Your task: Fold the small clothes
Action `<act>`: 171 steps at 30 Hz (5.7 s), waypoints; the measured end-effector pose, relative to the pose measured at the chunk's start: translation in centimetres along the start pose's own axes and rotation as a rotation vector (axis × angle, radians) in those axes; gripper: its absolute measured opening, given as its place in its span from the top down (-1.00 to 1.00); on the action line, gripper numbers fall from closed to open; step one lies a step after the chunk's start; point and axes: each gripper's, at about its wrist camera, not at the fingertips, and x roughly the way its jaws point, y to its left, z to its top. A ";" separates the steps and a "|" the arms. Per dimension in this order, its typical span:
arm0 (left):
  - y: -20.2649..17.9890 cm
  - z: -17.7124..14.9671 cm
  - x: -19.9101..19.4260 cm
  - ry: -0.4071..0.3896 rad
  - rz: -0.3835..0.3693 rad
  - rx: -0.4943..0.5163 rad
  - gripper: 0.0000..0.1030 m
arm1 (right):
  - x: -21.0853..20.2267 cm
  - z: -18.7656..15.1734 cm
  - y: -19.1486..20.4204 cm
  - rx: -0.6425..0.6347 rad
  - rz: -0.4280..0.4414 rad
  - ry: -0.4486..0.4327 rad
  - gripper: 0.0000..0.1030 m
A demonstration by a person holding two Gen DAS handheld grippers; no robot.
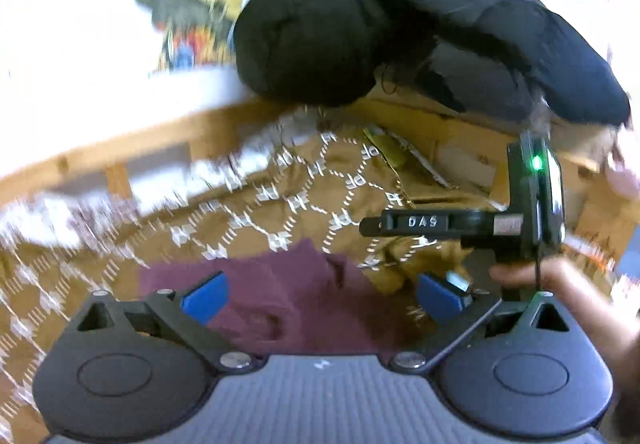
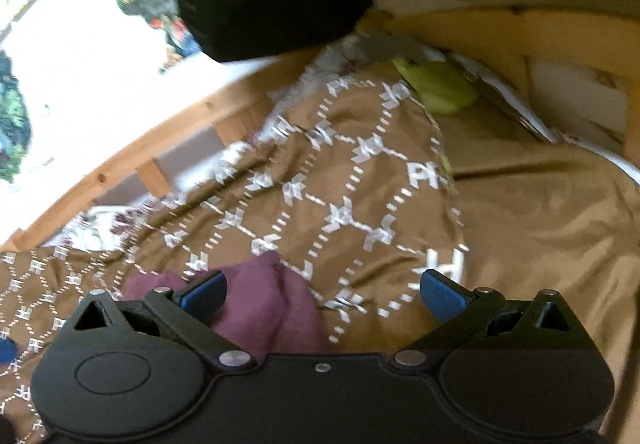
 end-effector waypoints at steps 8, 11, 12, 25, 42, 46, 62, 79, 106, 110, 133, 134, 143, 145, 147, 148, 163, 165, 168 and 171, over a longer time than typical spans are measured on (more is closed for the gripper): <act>2.2 -5.1 2.0 0.114 0.110 0.065 -0.99 | 0.8 -0.9 2.4 0.053 0.363 0.022 -0.99; 3.2 -7.0 3.3 0.121 0.136 0.020 -0.99 | 2.3 -2.0 3.2 0.121 0.488 0.095 -0.99; 3.5 -7.5 3.7 0.128 0.149 0.011 -0.99 | 2.7 -2.3 3.4 0.130 0.509 0.111 -0.99; 5.7 -9.1 5.3 0.209 0.123 -0.087 -0.58 | 10.2 -4.9 6.8 0.164 0.448 0.342 -0.97; 4.2 -8.4 4.1 0.073 0.065 -0.079 0.42 | 6.7 -3.7 7.9 -0.001 0.391 0.152 0.69; 2.2 -7.8 4.4 0.023 0.011 -0.050 0.42 | 3.9 -2.4 7.5 -0.078 0.355 0.048 0.69; 1.1 -8.8 5.0 0.033 -0.114 -0.120 -0.52 | 2.6 -4.0 3.7 -0.135 0.027 0.130 0.37; 10.1 -10.9 4.7 0.116 0.043 -0.692 -0.99 | -2.4 -5.5 5.1 -0.133 -0.006 0.074 -0.99; 9.3 -13.7 7.4 0.377 0.089 -0.636 -1.00 | -1.8 -4.6 2.6 -0.012 -0.122 0.168 -0.87; 9.0 -13.6 7.7 0.380 0.092 -0.615 -1.00 | -0.4 -3.8 3.9 -0.152 -0.036 0.194 -0.71; 8.9 -13.8 8.2 0.384 0.091 -0.605 -1.00 | 3.7 -4.2 3.1 -0.158 0.016 0.180 0.26; 8.9 -13.9 8.2 0.384 0.092 -0.604 -1.00 | 3.6 -4.2 3.1 -0.158 0.018 0.179 0.26; 8.7 -13.8 8.1 0.378 0.093 -0.589 -1.00 | 3.0 -4.5 4.2 -0.226 0.022 0.150 0.62; 8.4 -13.7 8.1 0.373 0.083 -0.570 -1.00 | 2.7 -4.5 4.5 -0.248 0.025 0.132 0.71; 7.9 -13.5 8.2 0.372 0.072 -0.540 -1.00 | 2.0 -4.5 4.9 -0.278 0.012 0.084 0.75; 7.6 -13.5 8.1 0.372 0.072 -0.523 -1.00 | 1.7 -4.4 5.0 -0.288 -0.001 0.055 0.77; 7.3 -13.9 8.4 0.382 0.065 -0.507 -1.00 | 2.4 -3.8 1.7 -0.058 -0.006 0.123 -0.41; 7.3 -13.9 8.5 0.382 0.064 -0.509 -1.00 | 2.6 -3.8 1.1 0.009 0.031 0.146 -0.65; 7.3 -13.9 8.5 0.382 0.065 -0.507 -1.00 | 3.5 -4.1 0.3 0.083 0.038 0.212 -0.73; 7.3 -13.9 8.5 0.381 0.067 -0.506 -1.00 | 4.3 -4.4 -0.5 0.150 0.035 0.263 -0.73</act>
